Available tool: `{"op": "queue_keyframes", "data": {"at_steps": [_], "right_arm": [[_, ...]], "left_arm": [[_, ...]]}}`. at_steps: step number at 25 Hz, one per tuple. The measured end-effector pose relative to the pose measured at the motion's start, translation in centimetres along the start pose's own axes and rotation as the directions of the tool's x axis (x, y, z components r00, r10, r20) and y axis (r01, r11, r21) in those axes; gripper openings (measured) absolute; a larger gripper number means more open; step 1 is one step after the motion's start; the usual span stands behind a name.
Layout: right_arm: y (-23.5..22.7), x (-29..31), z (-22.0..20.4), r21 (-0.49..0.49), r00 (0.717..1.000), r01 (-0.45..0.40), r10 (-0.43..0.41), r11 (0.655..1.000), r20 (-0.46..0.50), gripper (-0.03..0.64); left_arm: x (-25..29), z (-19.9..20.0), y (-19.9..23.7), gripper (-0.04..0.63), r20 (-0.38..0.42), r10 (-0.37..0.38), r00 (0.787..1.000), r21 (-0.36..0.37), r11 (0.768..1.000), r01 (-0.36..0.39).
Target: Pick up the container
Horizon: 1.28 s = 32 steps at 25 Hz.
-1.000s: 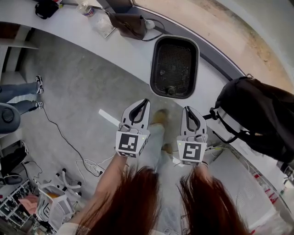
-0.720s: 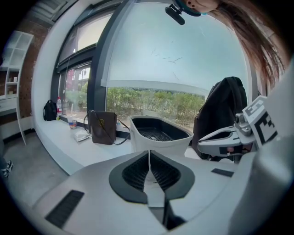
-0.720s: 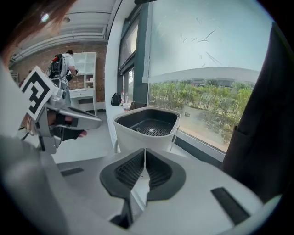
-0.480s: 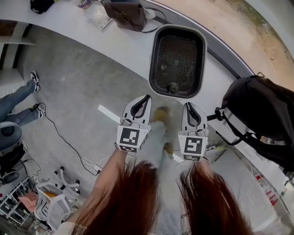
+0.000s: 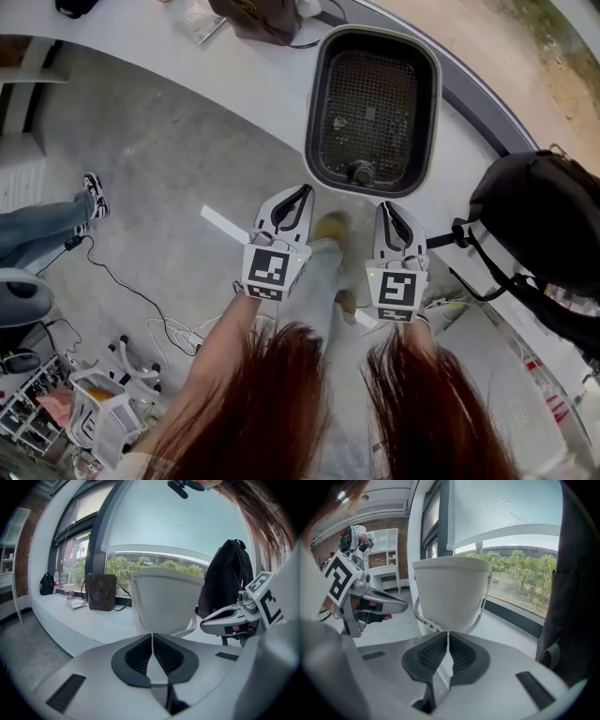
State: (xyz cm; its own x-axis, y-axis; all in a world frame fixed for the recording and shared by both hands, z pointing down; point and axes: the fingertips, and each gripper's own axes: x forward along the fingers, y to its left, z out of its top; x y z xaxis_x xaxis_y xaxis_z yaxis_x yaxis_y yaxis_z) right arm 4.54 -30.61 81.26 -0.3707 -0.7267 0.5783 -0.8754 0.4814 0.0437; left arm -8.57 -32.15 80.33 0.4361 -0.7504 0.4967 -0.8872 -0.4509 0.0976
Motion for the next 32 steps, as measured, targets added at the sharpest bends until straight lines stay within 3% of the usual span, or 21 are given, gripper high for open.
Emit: {"op": "queue_keyframes", "data": {"at_steps": [17, 32], "right_arm": [[-1.0, 3.6, -3.5, -0.017, 1.000, -0.006, 0.006, 1.000, 0.007, 0.026], [-1.8, 4.9, -2.5, -0.017, 0.998, -0.005, 0.006, 1.000, 0.066, 0.026]], "left_arm": [[4.5, -4.1, 0.4, 0.020, 0.003, -0.014, 1.000, 0.031, 0.999, 0.014], [5.8, -3.0, 0.0, 0.020, 0.055, -0.030, 0.998, 0.055, 0.998, 0.027]]}}
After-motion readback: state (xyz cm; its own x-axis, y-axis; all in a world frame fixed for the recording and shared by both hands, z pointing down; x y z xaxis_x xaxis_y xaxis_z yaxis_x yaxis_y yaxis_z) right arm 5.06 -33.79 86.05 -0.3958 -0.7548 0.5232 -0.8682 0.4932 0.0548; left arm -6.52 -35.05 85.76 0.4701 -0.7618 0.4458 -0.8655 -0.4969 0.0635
